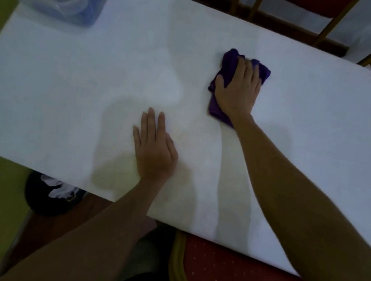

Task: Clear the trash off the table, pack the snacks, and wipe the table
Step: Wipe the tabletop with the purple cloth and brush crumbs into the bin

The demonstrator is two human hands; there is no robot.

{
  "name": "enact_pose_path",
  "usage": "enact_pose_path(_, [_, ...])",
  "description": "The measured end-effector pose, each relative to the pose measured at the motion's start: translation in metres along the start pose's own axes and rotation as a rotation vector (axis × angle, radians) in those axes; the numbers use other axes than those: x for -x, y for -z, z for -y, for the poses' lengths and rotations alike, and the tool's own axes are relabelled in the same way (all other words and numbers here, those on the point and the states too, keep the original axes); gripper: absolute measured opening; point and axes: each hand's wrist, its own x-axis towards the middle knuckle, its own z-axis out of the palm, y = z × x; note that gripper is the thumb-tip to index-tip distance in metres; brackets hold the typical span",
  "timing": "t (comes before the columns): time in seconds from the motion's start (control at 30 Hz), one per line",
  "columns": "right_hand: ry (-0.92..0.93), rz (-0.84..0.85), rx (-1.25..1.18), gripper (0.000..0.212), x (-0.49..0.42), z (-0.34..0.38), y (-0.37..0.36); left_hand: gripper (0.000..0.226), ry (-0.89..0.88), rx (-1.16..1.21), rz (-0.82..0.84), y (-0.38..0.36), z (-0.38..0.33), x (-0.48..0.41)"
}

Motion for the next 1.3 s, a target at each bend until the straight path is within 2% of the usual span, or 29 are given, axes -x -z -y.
enact_pose_path(0.1, [0.017, -0.031, 0.011, 0.071, 0.066, 0.014, -0.006, 0.052, 0.002, 0.013, 0.03, 0.002, 0.001, 0.0])
enact_pose_path(0.23, [0.114, 0.072, -0.024, 0.069, 0.177, 0.016, -0.007, 0.054, 0.005, 0.023, 0.086, 0.007, 0.0, -0.001])
enact_pose_path(0.33, [0.265, 0.199, 0.053, 0.069, 0.226, -0.015, 0.009, 0.054, 0.017, 0.03, 0.114, 0.01, 0.0, -0.002])
enact_pose_path(0.4, [0.308, 0.216, 0.111, 0.071, 0.231, -0.048, 0.028, 0.053, 0.009, 0.041, 0.129, 0.011, 0.002, -0.002])
enact_pose_path(0.47, [0.197, 0.164, 0.124, 0.072, 0.225, -0.084, 0.047, 0.052, 0.011, 0.053, 0.143, 0.011, 0.003, -0.001])
enact_pose_path(0.53, [0.01, 0.114, 0.107, 0.075, 0.214, -0.116, 0.063, 0.054, 0.037, 0.067, 0.177, 0.014, -0.001, 0.003])
enact_pose_path(0.63, [-0.171, 0.11, 0.12, 0.075, 0.208, -0.117, 0.063, 0.064, 0.036, 0.094, 0.255, 0.024, -0.011, 0.026])
enact_pose_path(0.7, [-0.102, 0.151, 0.15, 0.071, 0.215, -0.088, 0.051, 0.067, 0.016, 0.123, 0.299, 0.032, -0.02, 0.051])
enact_pose_path(0.83, [0.319, 0.325, 0.142, 0.067, 0.262, -0.039, 0.032, 0.063, 0.112, 0.222, 0.318, 0.044, -0.036, 0.084])
enact_pose_path(0.93, [0.528, 0.473, 0.133, 0.069, 0.283, -0.051, 0.041, 0.071, 0.13, 0.213, 0.342, 0.053, -0.047, 0.097])
enact_pose_path(1.0, [0.606, 0.49, 0.149, 0.067, 0.28, -0.078, 0.053, 0.073, 0.083, 0.194, 0.331, 0.058, -0.054, 0.106])
enact_pose_path(1.07, [0.615, 0.451, 0.211, 0.064, 0.273, -0.104, 0.071, 0.067, 0.046, 0.209, 0.351, 0.061, -0.062, 0.113])
enact_pose_path(1.13, [0.522, 0.417, 0.252, 0.063, 0.27, -0.123, 0.089, 0.063, 0.055, 0.263, 0.376, 0.065, -0.075, 0.116])
enact_pose_path(1.23, [0.369, 0.434, 0.17, 0.065, 0.27, -0.128, 0.104, 0.062, -0.012, 0.337, 0.386, 0.071, -0.103, 0.117])
enact_pose_path(1.3, [0.368, 0.451, 0.088, 0.062, 0.272, -0.127, 0.115, 0.06, -0.135, 0.405, 0.427, 0.074, -0.125, 0.12])
